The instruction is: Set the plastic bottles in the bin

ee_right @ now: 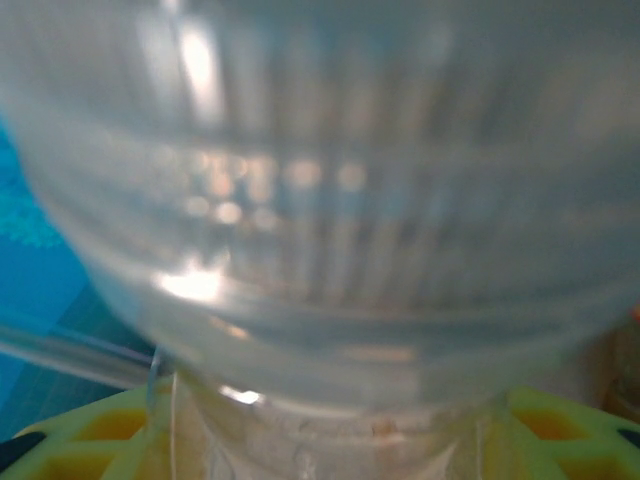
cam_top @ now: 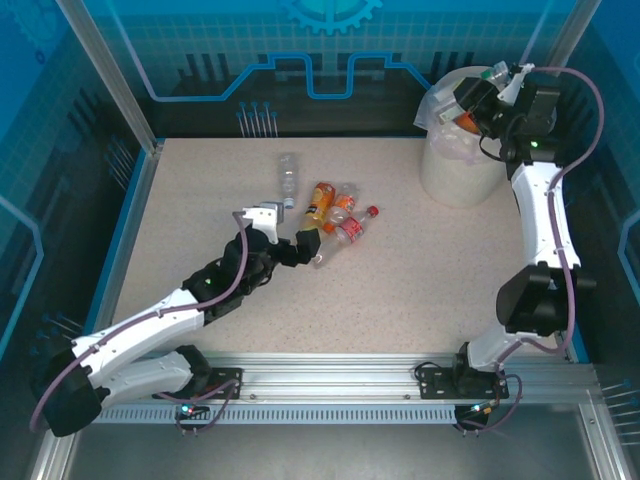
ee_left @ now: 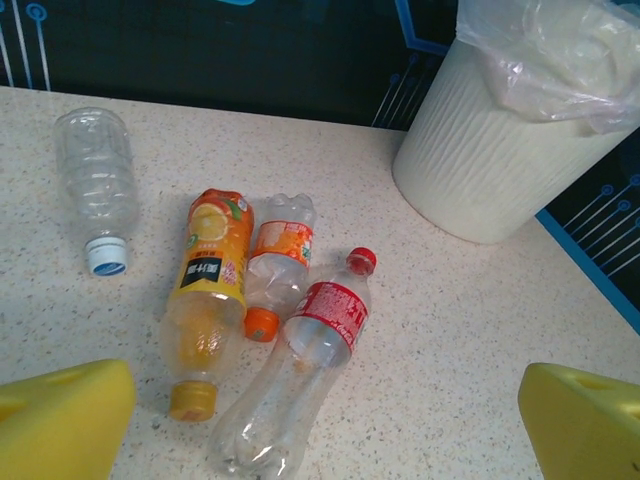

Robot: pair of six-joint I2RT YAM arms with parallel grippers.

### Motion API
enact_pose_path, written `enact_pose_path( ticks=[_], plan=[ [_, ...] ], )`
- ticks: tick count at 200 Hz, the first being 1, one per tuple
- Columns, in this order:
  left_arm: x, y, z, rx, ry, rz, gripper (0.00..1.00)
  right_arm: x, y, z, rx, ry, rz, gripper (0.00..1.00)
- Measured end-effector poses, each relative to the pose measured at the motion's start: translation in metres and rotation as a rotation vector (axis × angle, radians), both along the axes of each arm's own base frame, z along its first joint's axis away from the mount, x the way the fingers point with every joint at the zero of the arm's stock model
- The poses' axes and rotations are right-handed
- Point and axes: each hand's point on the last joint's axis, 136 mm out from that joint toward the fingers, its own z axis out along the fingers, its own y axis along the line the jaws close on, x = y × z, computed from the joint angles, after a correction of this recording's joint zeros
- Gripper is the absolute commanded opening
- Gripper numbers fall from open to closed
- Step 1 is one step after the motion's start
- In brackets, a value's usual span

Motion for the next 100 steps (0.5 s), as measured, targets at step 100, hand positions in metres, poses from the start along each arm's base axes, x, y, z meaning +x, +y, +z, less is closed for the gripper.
enact_pose_path(
  ticks=[100],
  plan=[
    [-0.006, 0.018, -0.014, -0.009, 0.034, 0.063, 0.99, 0.052, -0.060, -0.028, -0.014, 0.076, -0.234, 0.34]
  ],
)
